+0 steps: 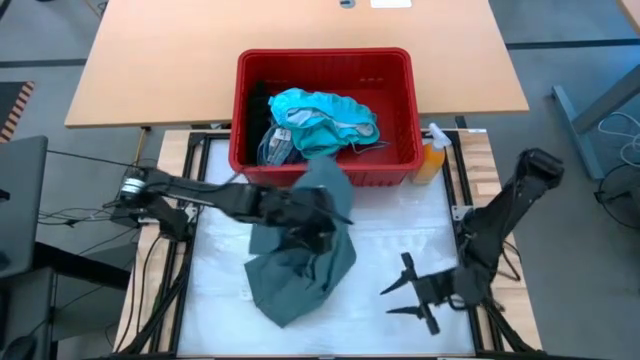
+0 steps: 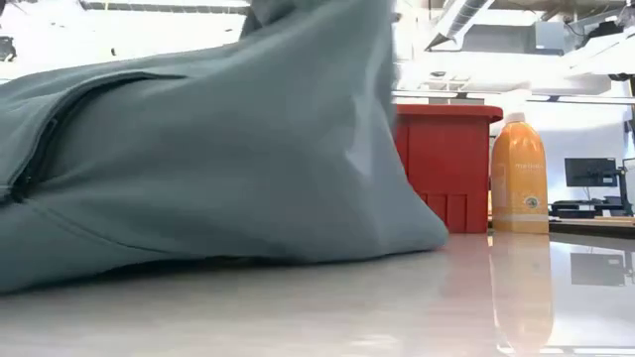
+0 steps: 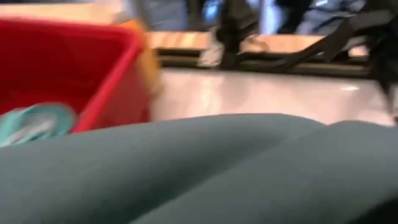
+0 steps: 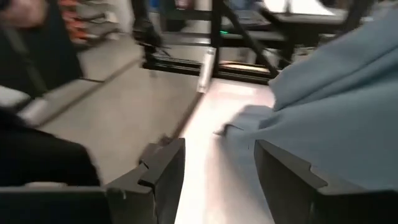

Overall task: Fold Laundry from Bin
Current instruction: Fold the light blue pants

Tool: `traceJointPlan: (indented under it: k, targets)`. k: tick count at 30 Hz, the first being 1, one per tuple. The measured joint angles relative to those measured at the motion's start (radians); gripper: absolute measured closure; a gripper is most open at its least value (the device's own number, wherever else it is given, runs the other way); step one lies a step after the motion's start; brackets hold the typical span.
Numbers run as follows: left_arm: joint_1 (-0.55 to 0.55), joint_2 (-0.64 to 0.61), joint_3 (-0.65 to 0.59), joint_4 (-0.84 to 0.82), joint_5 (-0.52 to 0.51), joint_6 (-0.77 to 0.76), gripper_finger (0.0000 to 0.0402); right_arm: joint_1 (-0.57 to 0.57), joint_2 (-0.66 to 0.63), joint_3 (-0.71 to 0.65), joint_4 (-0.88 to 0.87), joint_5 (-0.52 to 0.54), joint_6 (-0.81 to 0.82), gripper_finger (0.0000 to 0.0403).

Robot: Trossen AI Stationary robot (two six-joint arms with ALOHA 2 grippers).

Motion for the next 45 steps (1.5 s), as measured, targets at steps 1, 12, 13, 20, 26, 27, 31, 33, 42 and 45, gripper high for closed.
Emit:
traceJointPlan:
  k: [1, 12, 13, 20, 26, 27, 31, 33, 42, 45]
  targets:
    - [0.010, 0.029, 0.000, 0.030, 0.043, 0.013, 0.0317, 0.025, 0.026, 0.000, 0.012, 0.051, 0.001, 0.0186]
    - [0.028, 0.161, 0.105, -0.088, 0.132, -0.148, 0.0244, 0.169, 0.129, -0.001, 0.011, 0.273, 0.026, 0.0196]
    - [0.026, 0.161, 0.132, -0.145, 0.141, -0.178, 0.0240, 0.169, 0.129, -0.001, 0.012, 0.273, 0.026, 0.0196]
    - [0.009, 0.161, 0.308, -0.466, 0.226, -0.332, 0.0242, 0.143, 0.131, -0.001, 0.002, 0.272, 0.022, 0.0196]
    - [-0.055, 0.160, 0.361, -0.626, 0.207, -0.413, 0.0251, 0.112, 0.131, -0.001, 0.030, 0.272, 0.041, 0.0196]
    - [-0.067, 0.161, 0.360, -0.647, 0.207, -0.419, 0.0253, 0.108, 0.131, -0.001, 0.053, 0.271, 0.020, 0.0196]
    - [-0.111, 0.161, 0.360, -0.745, 0.203, -0.445, 0.0255, 0.089, 0.131, -0.001, 0.158, 0.260, -0.077, 0.0196]
    - [-0.130, 0.162, 0.360, -0.771, 0.201, -0.465, 0.0255, 0.057, 0.140, -0.001, 0.208, 0.235, -0.088, 0.0196]
    - [-0.166, 0.163, 0.360, -0.773, 0.199, -0.425, 0.0255, -0.120, 0.409, 0.123, 0.537, 0.083, -0.293, 0.0196]
    - [-0.164, 0.163, 0.360, -0.764, 0.199, -0.363, 0.0255, -0.146, 0.481, 0.236, 0.479, 0.083, -0.410, 0.0196]
